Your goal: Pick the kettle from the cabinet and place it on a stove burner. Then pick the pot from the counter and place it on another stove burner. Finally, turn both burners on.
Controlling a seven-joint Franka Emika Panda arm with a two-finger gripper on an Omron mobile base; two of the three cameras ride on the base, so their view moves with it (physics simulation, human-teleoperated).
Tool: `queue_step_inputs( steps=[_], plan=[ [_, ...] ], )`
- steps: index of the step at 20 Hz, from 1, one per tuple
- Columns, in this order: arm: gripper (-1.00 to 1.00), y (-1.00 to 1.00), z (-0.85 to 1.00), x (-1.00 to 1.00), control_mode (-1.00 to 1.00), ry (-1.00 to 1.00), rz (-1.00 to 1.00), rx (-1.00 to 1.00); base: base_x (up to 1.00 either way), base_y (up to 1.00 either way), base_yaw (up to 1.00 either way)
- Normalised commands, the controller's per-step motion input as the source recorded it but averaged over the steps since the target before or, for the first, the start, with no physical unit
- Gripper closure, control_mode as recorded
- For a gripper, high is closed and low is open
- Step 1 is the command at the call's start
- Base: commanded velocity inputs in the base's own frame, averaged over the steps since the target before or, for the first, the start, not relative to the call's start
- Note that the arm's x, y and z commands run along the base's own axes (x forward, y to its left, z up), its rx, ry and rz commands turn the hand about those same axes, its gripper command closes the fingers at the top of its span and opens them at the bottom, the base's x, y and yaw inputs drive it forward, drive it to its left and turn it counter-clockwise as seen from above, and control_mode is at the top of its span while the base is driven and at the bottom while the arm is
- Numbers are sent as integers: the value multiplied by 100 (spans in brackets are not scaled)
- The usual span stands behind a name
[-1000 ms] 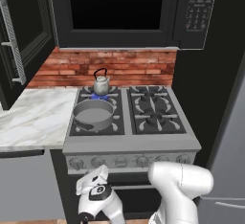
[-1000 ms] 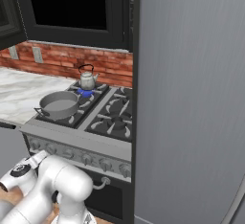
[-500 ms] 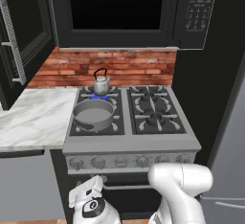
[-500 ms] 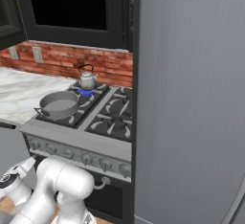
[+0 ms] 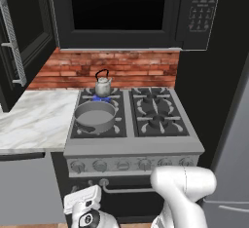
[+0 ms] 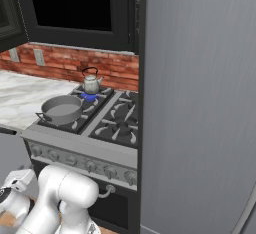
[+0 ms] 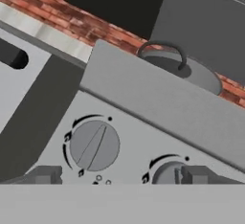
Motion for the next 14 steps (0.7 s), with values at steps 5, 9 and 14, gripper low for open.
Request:
queue_step_inputs(
  steps=[5, 9, 14],
  plan=[
    [-100, 3, -8, 13, -100, -11, 0, 23, 0, 0, 0],
    [-100, 11, -5, 10, -100, -4, 0, 18, 0, 0, 0],
    [-100, 11, -1, 2, -100, 0, 1, 5, 0, 0, 0]
  ],
)
